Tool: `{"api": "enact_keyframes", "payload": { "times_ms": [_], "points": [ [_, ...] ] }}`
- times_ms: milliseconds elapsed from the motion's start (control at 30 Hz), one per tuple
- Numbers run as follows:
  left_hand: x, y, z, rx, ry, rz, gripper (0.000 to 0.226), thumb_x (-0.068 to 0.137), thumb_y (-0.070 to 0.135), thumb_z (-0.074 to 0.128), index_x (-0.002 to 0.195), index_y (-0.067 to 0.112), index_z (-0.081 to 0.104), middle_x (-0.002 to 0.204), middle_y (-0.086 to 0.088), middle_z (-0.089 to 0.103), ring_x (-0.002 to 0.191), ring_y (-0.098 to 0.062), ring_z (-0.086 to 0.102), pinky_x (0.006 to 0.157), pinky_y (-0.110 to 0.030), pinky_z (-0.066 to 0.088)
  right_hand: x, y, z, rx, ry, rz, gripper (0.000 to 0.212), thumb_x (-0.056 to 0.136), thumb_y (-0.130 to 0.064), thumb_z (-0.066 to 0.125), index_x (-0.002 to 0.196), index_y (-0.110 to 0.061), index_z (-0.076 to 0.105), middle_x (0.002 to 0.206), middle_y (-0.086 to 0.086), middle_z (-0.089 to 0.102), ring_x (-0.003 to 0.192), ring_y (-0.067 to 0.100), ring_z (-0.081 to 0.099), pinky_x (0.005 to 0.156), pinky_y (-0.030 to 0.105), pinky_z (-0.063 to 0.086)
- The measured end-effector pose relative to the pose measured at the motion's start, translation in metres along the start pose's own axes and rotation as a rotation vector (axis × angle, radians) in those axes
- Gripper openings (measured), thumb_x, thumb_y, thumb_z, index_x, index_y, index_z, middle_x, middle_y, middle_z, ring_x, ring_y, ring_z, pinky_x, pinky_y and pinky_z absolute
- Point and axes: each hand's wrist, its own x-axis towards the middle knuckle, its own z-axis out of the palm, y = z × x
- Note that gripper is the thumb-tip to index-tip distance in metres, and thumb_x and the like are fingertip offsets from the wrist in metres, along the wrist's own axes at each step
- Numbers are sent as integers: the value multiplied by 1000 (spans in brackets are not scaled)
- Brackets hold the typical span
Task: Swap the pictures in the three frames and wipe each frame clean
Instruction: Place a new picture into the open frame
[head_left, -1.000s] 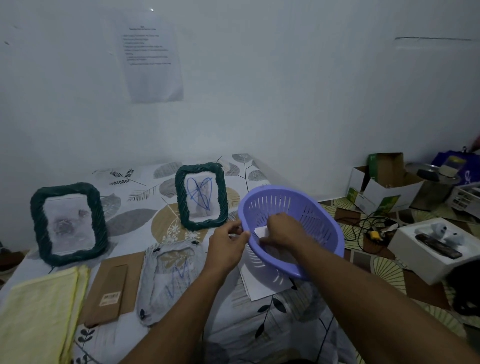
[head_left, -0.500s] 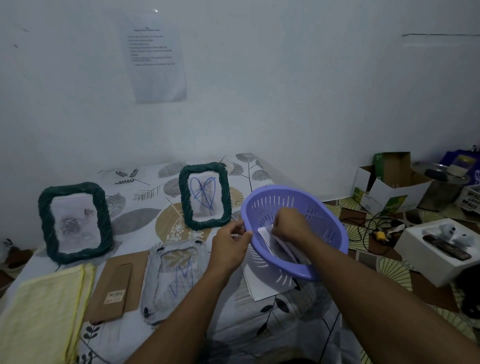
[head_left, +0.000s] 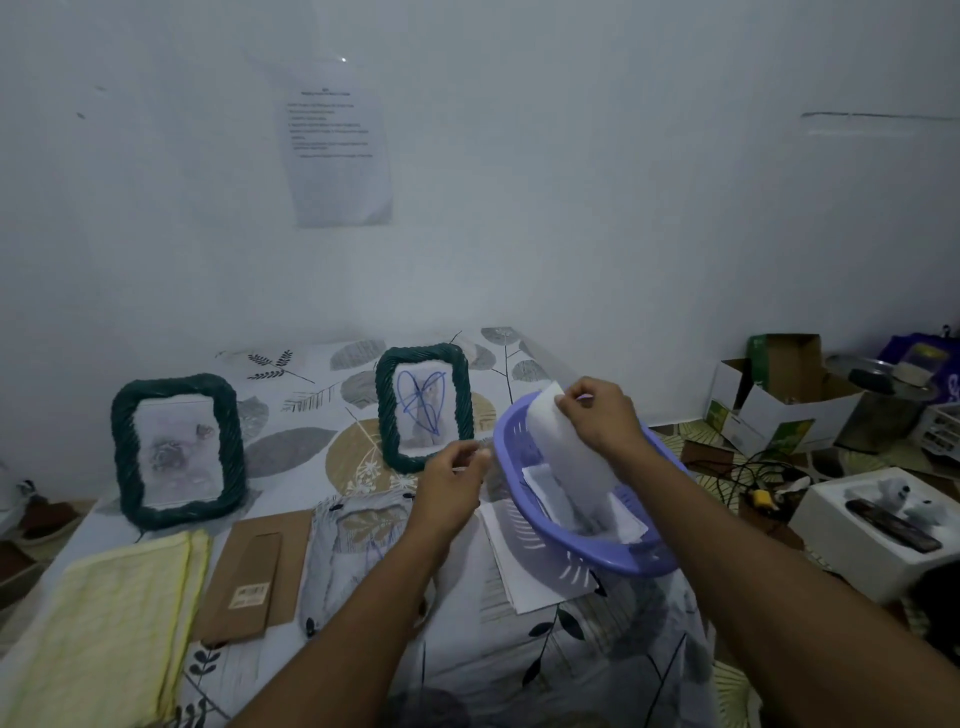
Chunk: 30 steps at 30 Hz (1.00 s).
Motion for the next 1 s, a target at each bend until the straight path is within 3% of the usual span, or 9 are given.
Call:
{"api": "enact_keyframes", "payload": {
  "times_ms": [100, 200, 300, 400, 567, 700, 767, 867, 1000],
  "points": [
    [5, 9, -19, -100, 15, -42, 26, 98, 31, 51, 118, 16, 58, 111, -3, 65, 97, -17, 64, 76, -29, 53, -9, -38, 7, 168, -42, -31, 13, 90, -26, 64, 78, -19, 64, 80, 0, 64, 70, 15, 54, 58, 23, 37],
    [3, 19, -44, -224, 11, -62, 22, 99, 29, 48, 108, 15, 63, 102, -4, 69, 91, -21, 67, 77, -33, 53, -23, -67, 25, 341, -105, -10, 19, 90, -27, 65, 72, -19, 61, 82, 5, 65, 70, 18, 51, 65, 28, 40],
    [-3, 18, -75, -332, 47, -58, 14, 97, 16, 53, 102, 7, 63, 83, -7, 68, 70, -18, 63, 64, -30, 54, -37, -72, 58, 420, -166, 69, 20, 88, -26, 66, 71, -19, 62, 80, 9, 66, 70, 23, 53, 67, 33, 43],
    [-10, 3, -108, -333, 68, -68, 9, 91, 4, 59, 99, 4, 63, 80, -7, 67, 68, -17, 61, 58, -28, 53, -50, -61, 97, 445, -213, 135, 17, 85, -26, 70, 70, -20, 64, 82, 12, 71, 75, 30, 61, 68, 44, 53],
    [-13, -30, -143, -120, 163, -56, 14, 84, -4, 66, 88, 9, 62, 73, -8, 63, 68, -22, 63, 58, -33, 56, -75, -39, 145, 362, -272, 130, 13, 85, -12, 70, 94, -13, 61, 96, 10, 70, 89, 27, 67, 77, 45, 58],
    [-15, -54, -149, 150, 173, -24, 21, 80, 1, 71, 97, 10, 64, 79, -7, 63, 65, -18, 60, 52, -26, 52, -88, -21, 167, 143, -239, 6, 33, 78, -12, 77, 105, -19, 58, 77, -2, 61, 73, 13, 58, 70, 32, 51],
    [-15, -64, -148, 291, 170, 8, 21, 79, 4, 72, 97, 12, 64, 79, -3, 63, 67, -15, 57, 60, -29, 51, -92, -12, 175, 24, -240, -72, 39, 79, -16, 77, 112, -20, 57, 73, -1, 58, 70, 14, 56, 67, 29, 46],
    [-16, -79, -147, 536, 151, 102, 22, 79, 13, 72, 101, 13, 67, 82, 2, 65, 76, -14, 56, 70, -29, 45, -96, -1, 183, -211, -218, -180, 41, 80, -28, 74, 117, -26, 57, 86, -2, 64, 83, 17, 60, 71, 31, 49],
    [-16, -95, -157, 858, 181, 242, 31, 82, 35, 67, 109, 23, 69, 99, 4, 68, 94, -19, 55, 71, -25, 30, -99, 18, 192, -371, -170, -326, 41, 83, -38, 68, 121, -24, 58, 112, 0, 57, 110, 22, 48, 85, 36, 46]
  ]
}}
